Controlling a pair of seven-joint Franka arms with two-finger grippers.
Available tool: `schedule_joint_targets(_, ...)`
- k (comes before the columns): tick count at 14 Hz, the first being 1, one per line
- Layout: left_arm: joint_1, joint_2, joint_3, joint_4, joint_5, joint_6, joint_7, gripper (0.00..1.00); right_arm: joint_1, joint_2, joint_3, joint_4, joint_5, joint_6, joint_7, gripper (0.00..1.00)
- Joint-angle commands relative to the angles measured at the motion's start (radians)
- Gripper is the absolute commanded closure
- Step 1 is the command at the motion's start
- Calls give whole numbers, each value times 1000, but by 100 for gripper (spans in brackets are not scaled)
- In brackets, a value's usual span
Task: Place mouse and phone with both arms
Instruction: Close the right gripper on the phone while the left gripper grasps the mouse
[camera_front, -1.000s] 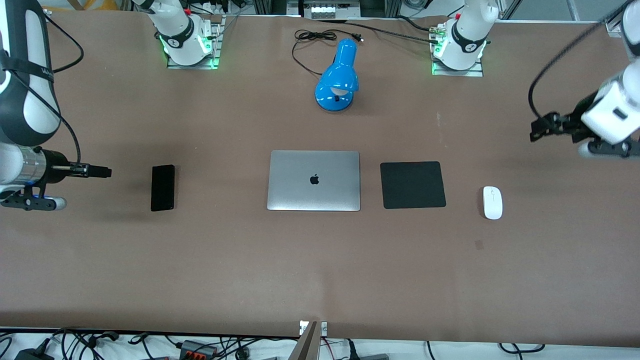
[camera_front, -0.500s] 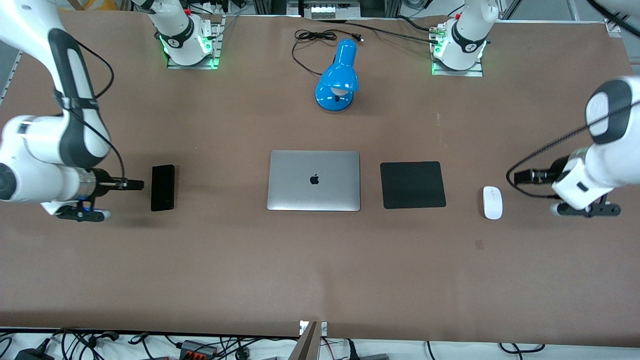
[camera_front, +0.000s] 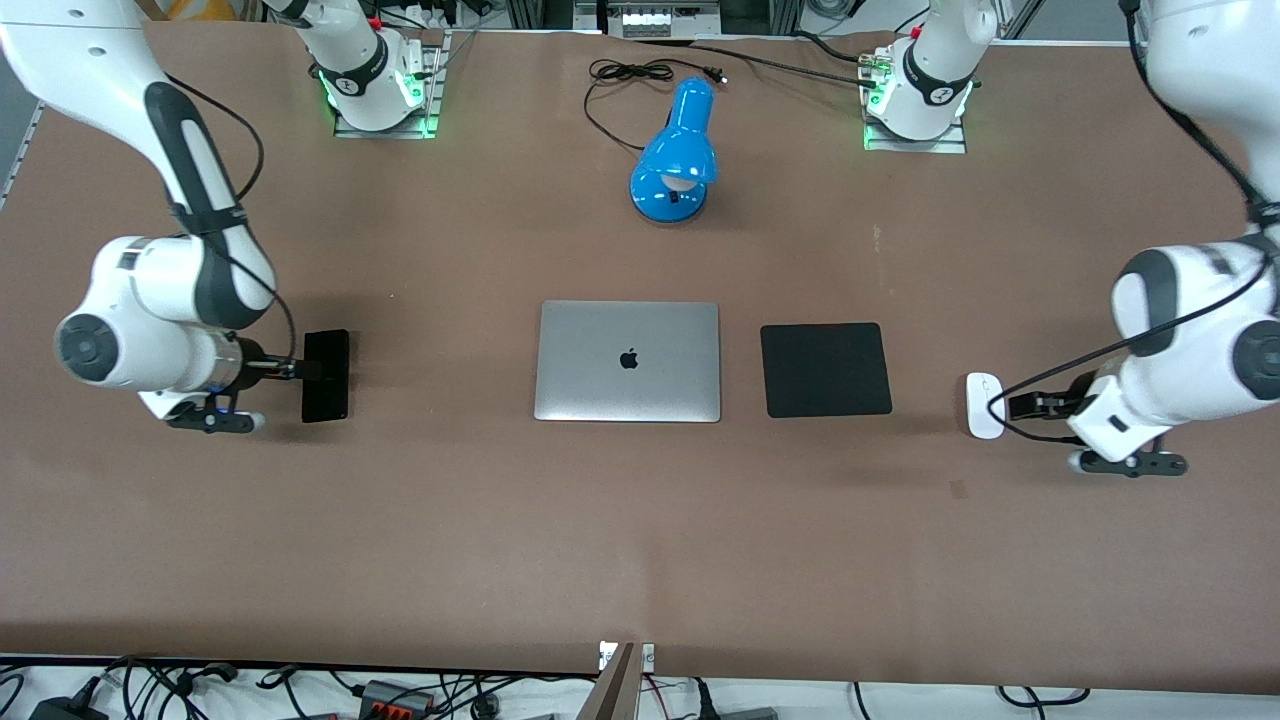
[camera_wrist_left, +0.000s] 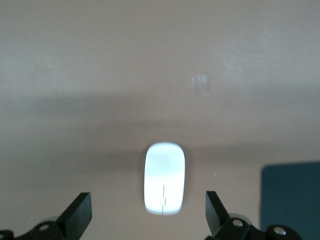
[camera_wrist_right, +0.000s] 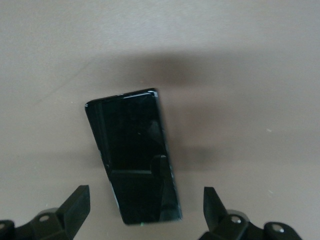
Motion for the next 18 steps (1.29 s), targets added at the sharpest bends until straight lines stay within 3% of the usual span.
schedule_joint_targets(1, 6, -27, -1, -178, 18, 236, 68, 0, 21, -47, -1, -107, 0, 102, 4, 0)
schedule_joint_targets(5, 6, -16, -2, -292, 18, 401, 86, 0, 21, -69, -1, -202, -7, 246, -97, 0)
schedule_joint_targets(15, 6, 32, -7, -311, 18, 417, 88, 0, 13, -53, -1, -248, -5, 314, -153, 0)
schedule_joint_targets(18, 6, 42, -7, -309, 18, 455, 88, 12, 13, -44, -1, -257, -5, 338, -153, 0)
